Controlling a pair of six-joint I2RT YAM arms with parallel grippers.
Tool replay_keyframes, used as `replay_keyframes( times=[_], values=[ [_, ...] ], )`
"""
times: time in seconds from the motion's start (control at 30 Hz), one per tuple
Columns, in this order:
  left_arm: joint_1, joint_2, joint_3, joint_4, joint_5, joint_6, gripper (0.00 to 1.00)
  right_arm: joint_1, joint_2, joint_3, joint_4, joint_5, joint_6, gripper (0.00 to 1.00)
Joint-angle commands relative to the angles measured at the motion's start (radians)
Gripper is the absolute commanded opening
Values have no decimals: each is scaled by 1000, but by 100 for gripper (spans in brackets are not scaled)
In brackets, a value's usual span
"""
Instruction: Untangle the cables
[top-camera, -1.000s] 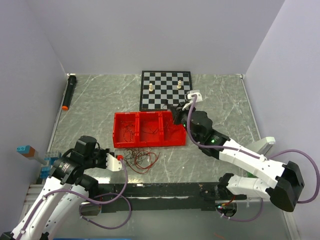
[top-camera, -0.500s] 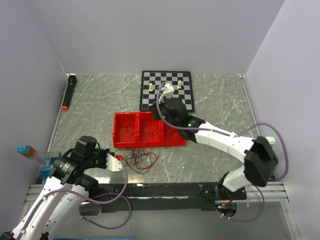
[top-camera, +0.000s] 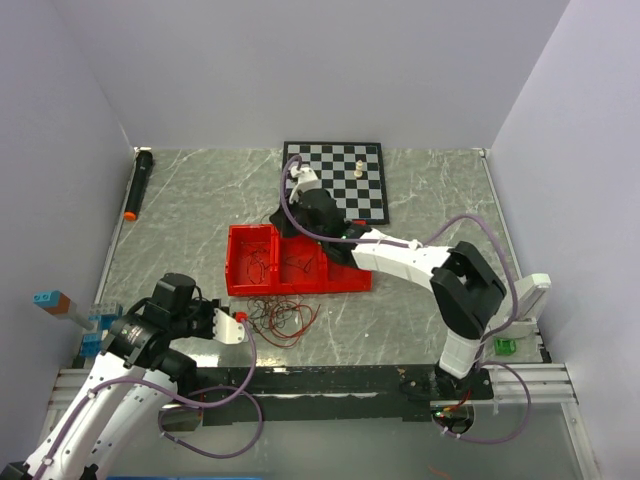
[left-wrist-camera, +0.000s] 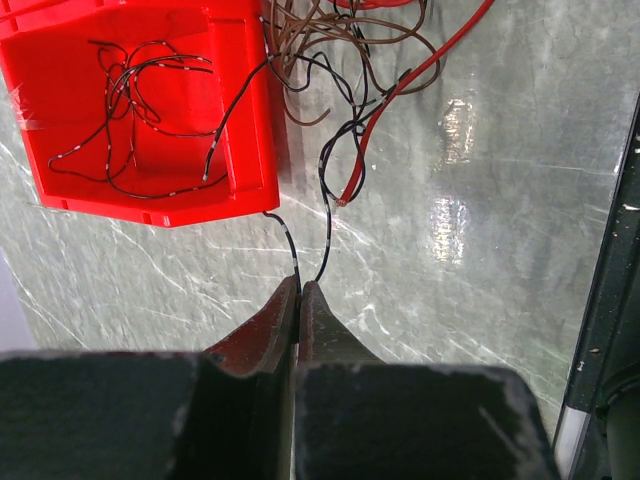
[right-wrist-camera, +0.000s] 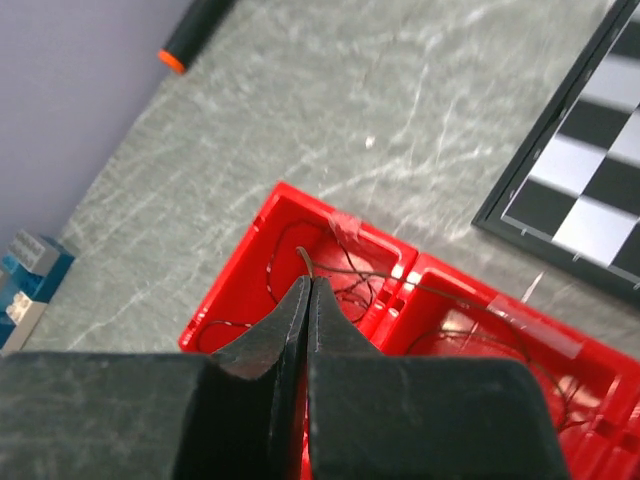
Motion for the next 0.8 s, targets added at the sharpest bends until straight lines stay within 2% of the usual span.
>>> replay_keyframes(
  times=[0.0,0.13,0.33,0.47,0.63,0.77],
  values=[
    [4,-96,-6,11,3,24,3,-19,38,10,62,-8,83,0],
    [4,-98,-10,11,2,24,3,-46,28,-66,28,59,112,0],
    [6,-98,-21,14,5,31,3,-47,-46,-158,-41,150,74,0],
    [4,-90,-18,22,14,29,4,-47,-55,-182,-76,157,69,0],
    [4,-87,-12,25,22,21,5,-43,13,-112,-99,105,68,0],
    [4,-82,-4,17,17,17,5,-30,104,20,-144,59,53,0]
  ],
)
